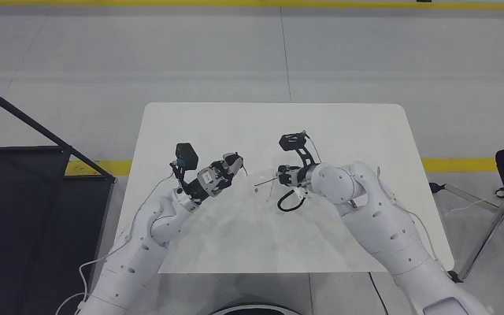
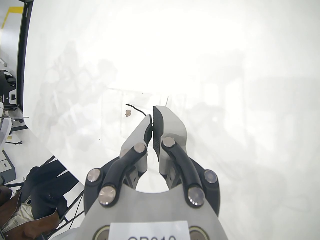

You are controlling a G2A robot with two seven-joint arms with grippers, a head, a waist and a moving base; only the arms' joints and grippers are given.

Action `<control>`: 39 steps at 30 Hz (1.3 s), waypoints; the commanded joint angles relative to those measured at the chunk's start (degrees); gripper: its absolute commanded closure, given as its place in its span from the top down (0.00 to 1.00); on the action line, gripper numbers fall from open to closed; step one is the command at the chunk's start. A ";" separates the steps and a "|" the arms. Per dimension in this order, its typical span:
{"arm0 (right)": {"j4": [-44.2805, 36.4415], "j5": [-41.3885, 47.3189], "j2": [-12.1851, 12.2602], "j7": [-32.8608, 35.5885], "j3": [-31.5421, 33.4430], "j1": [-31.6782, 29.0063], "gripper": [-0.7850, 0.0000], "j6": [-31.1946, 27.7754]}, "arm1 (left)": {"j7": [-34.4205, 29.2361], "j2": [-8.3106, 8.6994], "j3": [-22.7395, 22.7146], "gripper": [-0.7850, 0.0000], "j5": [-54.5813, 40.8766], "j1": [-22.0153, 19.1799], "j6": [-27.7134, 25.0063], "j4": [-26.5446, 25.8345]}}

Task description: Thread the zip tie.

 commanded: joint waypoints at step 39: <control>-25.06 3.10 4.80 -4.79 20.88 -23.70 0.00 -3.26 | 4.27 -0.96 3.11 0.00 11.93 -0.08 11.07 0.36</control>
